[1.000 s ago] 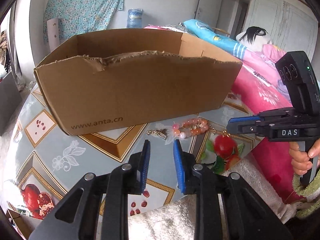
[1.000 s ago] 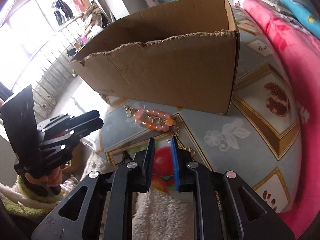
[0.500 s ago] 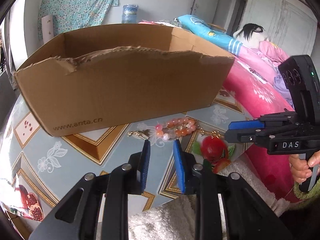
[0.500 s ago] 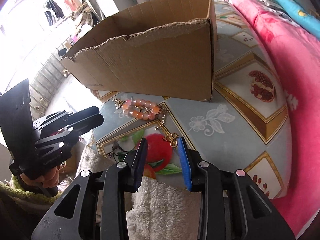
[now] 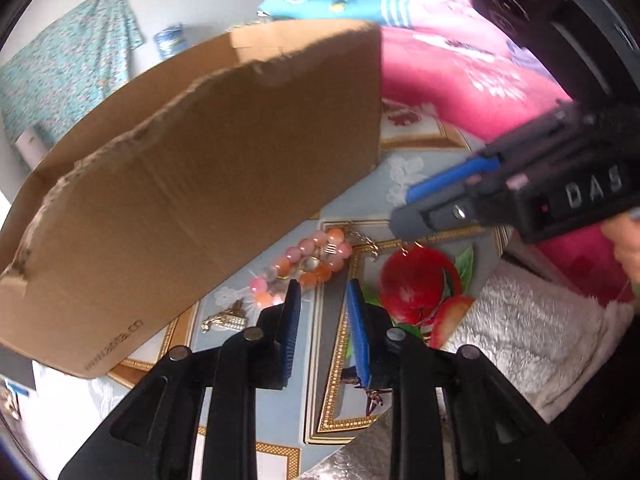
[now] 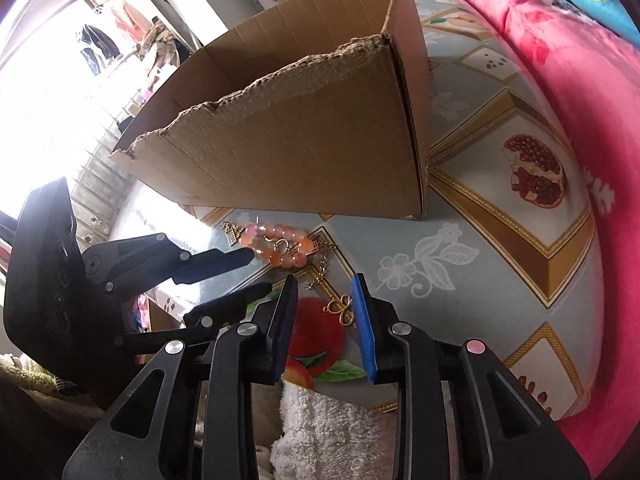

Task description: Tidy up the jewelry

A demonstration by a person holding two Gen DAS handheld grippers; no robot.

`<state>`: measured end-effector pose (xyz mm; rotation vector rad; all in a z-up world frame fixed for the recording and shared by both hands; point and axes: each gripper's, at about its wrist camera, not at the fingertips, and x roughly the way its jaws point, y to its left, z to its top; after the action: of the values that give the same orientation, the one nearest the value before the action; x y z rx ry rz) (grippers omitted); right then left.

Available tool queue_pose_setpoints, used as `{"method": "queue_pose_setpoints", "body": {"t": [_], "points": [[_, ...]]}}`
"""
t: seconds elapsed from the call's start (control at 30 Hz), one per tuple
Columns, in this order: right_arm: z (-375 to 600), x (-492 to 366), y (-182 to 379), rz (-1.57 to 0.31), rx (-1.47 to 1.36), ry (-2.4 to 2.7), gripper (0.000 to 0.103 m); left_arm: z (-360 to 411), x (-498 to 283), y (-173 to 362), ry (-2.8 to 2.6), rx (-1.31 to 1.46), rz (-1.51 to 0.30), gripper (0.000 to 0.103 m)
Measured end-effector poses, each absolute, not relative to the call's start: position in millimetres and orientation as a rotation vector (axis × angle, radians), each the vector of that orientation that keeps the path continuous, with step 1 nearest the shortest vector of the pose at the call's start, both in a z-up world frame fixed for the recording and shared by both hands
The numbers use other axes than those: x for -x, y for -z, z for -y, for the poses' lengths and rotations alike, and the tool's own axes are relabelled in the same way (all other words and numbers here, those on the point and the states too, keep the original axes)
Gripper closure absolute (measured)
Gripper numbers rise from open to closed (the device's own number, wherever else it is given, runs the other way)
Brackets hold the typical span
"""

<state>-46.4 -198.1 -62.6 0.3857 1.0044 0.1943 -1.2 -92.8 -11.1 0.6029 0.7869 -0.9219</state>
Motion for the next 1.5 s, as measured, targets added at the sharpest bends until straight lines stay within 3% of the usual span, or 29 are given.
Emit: {"method": "queue_pose_setpoints", "body": {"t": [0.53, 0.6, 0.7, 0.8, 1.23, 1.5], "points": [[219, 38, 77, -1.009, -0.474, -0.243, 0.076, 115, -12, 11, 0.978, -0.681, -0.792, 0.08], [221, 39, 77, -1.006, -0.476, -0.243, 0.076, 117, -14, 12, 0.991, -0.672, -0.807, 0.082], [227, 37, 77, -1.001, -0.485, -0.243, 0.076, 114, -13, 11, 1.02, -0.69, -0.798, 0.093], [230, 37, 77, -0.996, -0.494, -0.244, 0.077, 116, -11, 11, 1.025, -0.698, -0.785, 0.094], [231, 47, 67, -0.978, -0.486, -0.242, 0.078, 86, -21, -41, 0.95, -0.503, -0.692, 0.094], [217, 47, 62, -0.993, -0.468, -0.242, 0.078, 26, -31, -62, 0.804, -0.295, -0.762, 0.094]]}}
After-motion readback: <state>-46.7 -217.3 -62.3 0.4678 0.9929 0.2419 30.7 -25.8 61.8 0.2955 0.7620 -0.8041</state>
